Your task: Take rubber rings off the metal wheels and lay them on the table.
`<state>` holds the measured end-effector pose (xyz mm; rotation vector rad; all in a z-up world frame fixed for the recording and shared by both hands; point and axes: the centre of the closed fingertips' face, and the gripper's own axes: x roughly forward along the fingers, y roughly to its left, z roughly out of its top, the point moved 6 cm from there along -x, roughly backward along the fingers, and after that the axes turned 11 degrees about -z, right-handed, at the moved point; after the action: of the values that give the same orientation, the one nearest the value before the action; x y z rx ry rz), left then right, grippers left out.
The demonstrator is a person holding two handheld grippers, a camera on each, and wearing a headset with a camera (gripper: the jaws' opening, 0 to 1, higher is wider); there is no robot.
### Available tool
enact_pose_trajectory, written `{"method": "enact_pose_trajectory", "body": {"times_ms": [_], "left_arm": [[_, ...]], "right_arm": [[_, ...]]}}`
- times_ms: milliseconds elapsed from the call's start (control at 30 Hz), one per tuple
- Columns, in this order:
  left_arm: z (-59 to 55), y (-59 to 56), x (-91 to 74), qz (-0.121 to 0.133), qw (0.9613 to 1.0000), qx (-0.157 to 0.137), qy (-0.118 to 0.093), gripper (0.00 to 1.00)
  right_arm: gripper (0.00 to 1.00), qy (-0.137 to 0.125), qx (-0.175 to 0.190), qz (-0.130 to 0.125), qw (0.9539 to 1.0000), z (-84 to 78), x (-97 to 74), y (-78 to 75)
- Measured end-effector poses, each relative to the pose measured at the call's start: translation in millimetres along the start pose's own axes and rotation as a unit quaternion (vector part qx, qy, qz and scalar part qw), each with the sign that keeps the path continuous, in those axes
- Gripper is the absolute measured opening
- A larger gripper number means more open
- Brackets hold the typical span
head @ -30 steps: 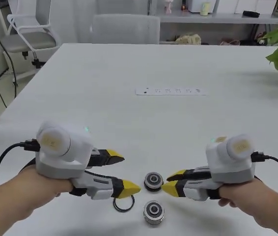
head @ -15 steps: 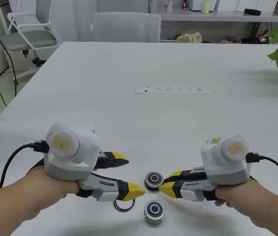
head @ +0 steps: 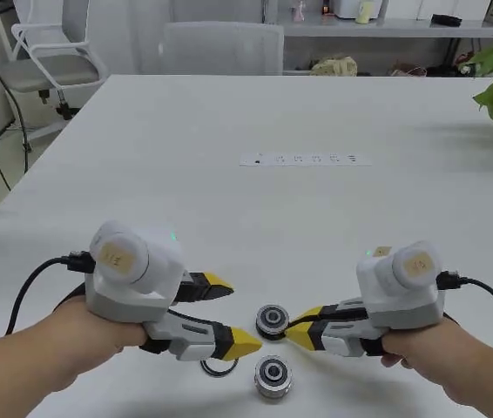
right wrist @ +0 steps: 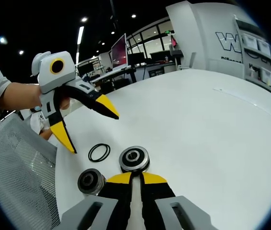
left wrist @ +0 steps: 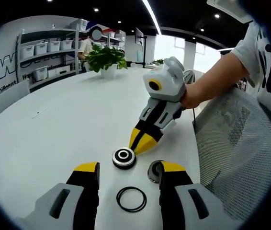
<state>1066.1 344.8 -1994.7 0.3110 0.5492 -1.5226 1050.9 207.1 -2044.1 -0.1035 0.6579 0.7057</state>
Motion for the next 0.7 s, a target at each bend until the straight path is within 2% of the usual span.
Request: {"method": "enact_pose_trajectory", "body": {"times_ms": [267,700], "left_arm": [[-0.6,0.8,4.8,-0.002,1.0000,0.002,0.004,0.45],[0.3,6.5,14.7,0.000,1.0000,0.001,0.008,0.38]], "right_arm": [[0.00,-0.002,0.005,-0.003,1.0000,-1.0,0.2,-1.5],[0.00,-0.001,0.010,-0.002,0.9999,-2.0,0.2,-1.9]]}}
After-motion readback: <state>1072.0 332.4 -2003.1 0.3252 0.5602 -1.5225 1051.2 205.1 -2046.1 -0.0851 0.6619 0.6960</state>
